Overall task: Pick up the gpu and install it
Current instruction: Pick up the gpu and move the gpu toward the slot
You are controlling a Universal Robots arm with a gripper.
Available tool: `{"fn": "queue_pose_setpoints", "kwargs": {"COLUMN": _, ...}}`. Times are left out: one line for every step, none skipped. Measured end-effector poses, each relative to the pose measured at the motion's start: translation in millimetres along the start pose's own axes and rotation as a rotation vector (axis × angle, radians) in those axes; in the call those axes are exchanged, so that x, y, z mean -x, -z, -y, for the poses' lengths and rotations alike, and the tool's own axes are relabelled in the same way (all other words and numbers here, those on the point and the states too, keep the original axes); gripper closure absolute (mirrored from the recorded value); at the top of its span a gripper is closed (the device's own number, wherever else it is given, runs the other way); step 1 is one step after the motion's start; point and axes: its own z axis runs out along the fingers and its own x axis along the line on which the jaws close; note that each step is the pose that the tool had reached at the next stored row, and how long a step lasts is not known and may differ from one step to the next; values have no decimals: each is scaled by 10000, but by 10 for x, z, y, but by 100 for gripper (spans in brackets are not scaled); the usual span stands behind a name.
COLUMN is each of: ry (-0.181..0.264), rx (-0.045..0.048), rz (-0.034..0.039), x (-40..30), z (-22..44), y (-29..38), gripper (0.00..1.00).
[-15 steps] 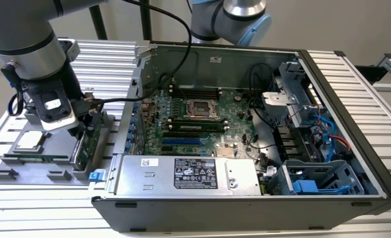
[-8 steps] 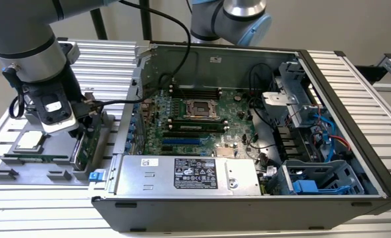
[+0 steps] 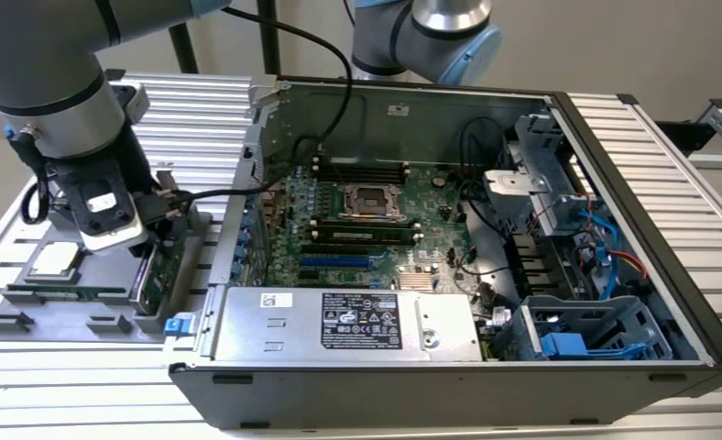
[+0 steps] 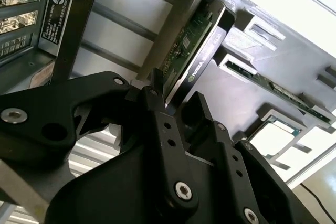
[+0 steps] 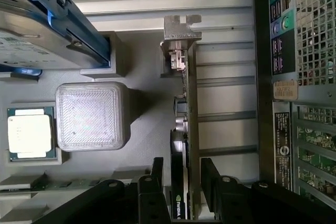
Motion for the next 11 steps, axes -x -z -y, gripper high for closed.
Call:
{"fn": "queue_pose_setpoints", "kwargs": {"ry": 1, "rx": 0, "rz": 0, "x": -1, "z": 0, "y": -6, "gripper": 0}}
{"fn": "queue_pose_setpoints", "kwargs": {"ry": 3, "rx": 0, "rz": 0, "x": -2, "z": 1, "y": -13, "gripper": 0}}
{"fn": "queue_pose_setpoints", "kwargs": {"ry": 3, "rx": 0, "rz": 0, "x": -3, "z": 1, "y": -18, "gripper": 0}}
{"fn": "queue_pose_setpoints", "kwargs": {"ry": 5, "rx": 0, "rz": -1, "x": -4, "z": 1, "y": -24, "gripper": 0}}
{"fn": "queue_pose_setpoints", "kwargs": {"ry": 6, "rx": 0, "rz": 0, "x": -4, "z": 1, "y": -29, "gripper": 0}}
{"fn": "queue_pose_setpoints", "kwargs": {"ry": 7, "rx": 0, "rz": -1, "x": -5, "z": 2, "y": -34, "gripper": 0}}
{"fn": "queue_pose_setpoints", "kwargs": {"ry": 9, "rx": 0, "rz": 0, "x": -6, "z": 2, "y": -40, "gripper": 0}}
{"fn": "queue_pose_setpoints", "kwargs": {"ry": 10, "rx": 0, "rz": -1, "x": -7, "z": 2, "y": -45, "gripper": 0}}
{"fn": "queue_pose_setpoints", "kwargs": {"ry": 11, "rx": 1, "rz": 0, "x": -8, "z": 2, "y": -50, "gripper": 0}}
{"fn": "queue_pose_setpoints", "kwargs": {"ry": 12, "rx": 1, "rz": 0, "x": -8, "z": 3, "y": -54, "gripper": 0}}
{"fn": "queue_pose_setpoints", "kwargs": {"ry": 12, "rx": 0, "rz": -1, "x": -9, "z": 3, "y": -58, "gripper": 0}}
